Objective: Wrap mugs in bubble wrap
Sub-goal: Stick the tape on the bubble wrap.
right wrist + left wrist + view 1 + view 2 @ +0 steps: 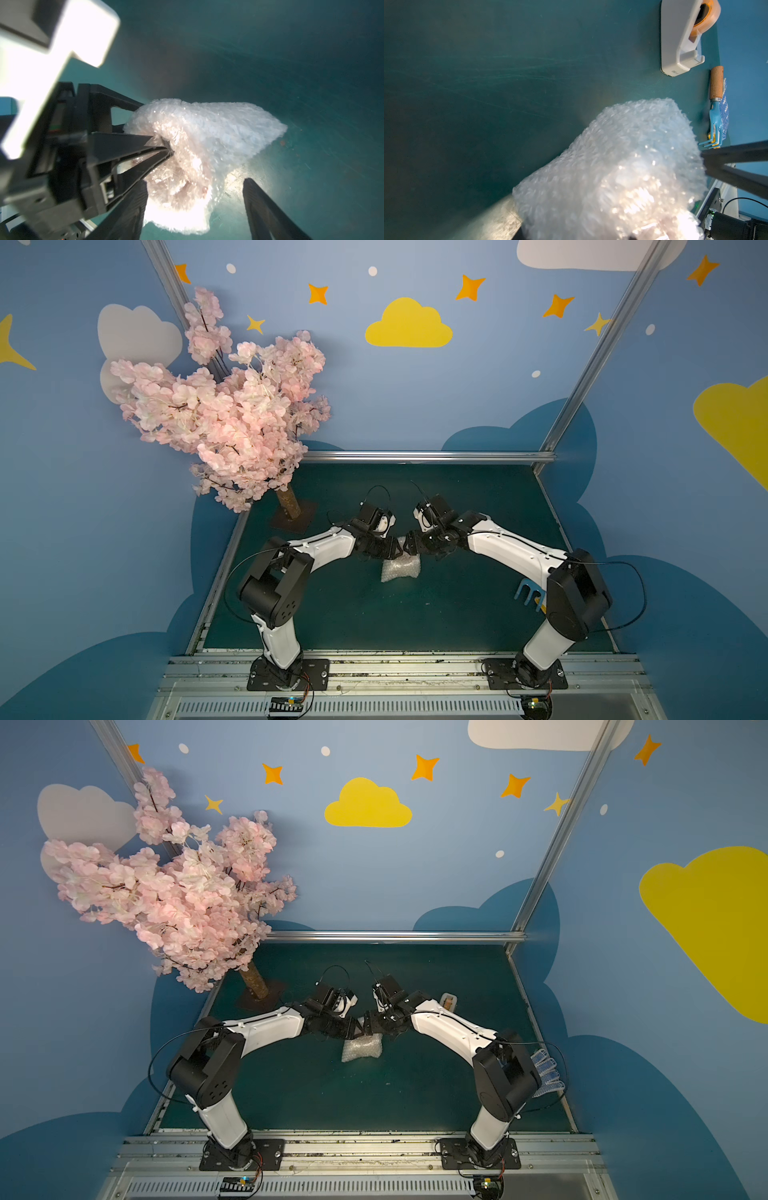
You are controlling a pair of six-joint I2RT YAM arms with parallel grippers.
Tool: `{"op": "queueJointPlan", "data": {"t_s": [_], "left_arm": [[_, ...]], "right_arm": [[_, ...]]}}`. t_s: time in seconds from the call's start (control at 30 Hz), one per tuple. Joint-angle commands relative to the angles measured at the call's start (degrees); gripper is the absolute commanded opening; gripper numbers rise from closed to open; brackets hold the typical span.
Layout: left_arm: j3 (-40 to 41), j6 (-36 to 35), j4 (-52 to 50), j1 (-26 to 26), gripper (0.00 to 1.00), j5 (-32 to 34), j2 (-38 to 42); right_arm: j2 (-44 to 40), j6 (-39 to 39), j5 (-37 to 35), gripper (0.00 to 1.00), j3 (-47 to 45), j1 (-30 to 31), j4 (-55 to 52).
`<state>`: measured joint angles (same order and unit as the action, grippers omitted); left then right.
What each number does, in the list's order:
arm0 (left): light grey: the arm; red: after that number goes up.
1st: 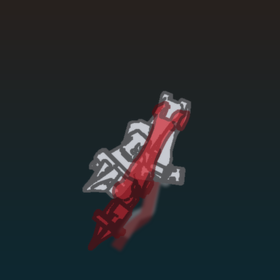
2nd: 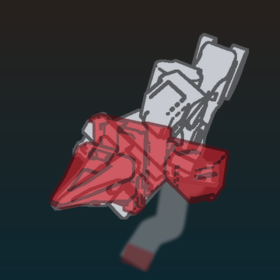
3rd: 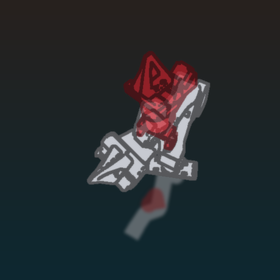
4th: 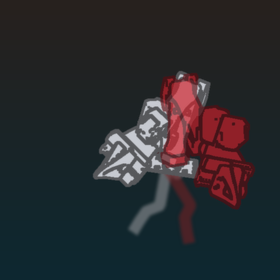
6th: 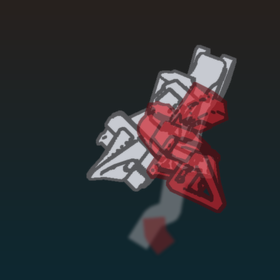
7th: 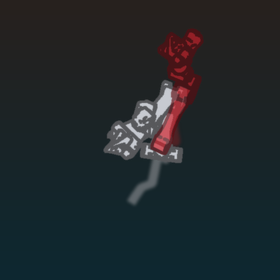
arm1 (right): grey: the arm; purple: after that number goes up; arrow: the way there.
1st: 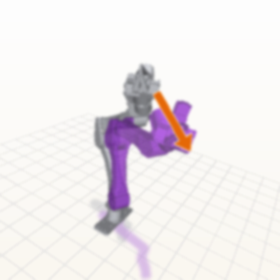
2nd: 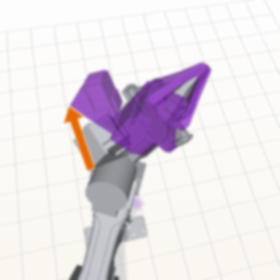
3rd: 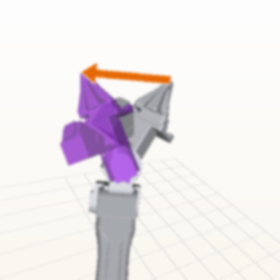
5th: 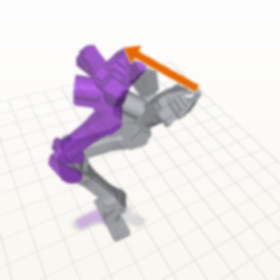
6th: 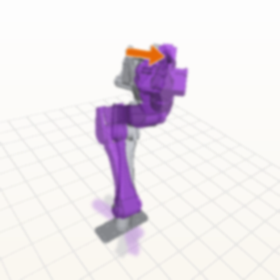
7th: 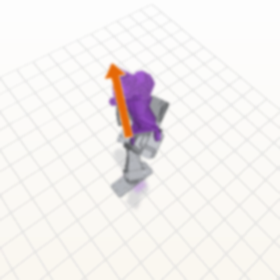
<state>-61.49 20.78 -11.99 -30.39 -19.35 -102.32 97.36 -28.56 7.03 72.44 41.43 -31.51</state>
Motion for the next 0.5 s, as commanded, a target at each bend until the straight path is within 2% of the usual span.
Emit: {"op": "queueJointPlan", "data": {"t_s": [0.0, 0.33, 0.47], "left_arm": [[-0.2, -1.1, -3.4, -0.1, 0.49, 0.7, -1.0], [0.0, -1.1, -3.2, -0.1, 0.49, 0.7, -1.0], [0.2, -1.0, -3.0, -0.1, 0.49, 0.7, -1.1]], "right_arm": [[2.1, -0.8, 3.0, 0.74, 1.2, -0.6, 0.8], [6.0, -3.5, -1.3, 0.57, -0.3, -3.0, -2.3], [6.6, -3.6, -1.1, 0.55, -1.0, -3.4, -2.7]]}}
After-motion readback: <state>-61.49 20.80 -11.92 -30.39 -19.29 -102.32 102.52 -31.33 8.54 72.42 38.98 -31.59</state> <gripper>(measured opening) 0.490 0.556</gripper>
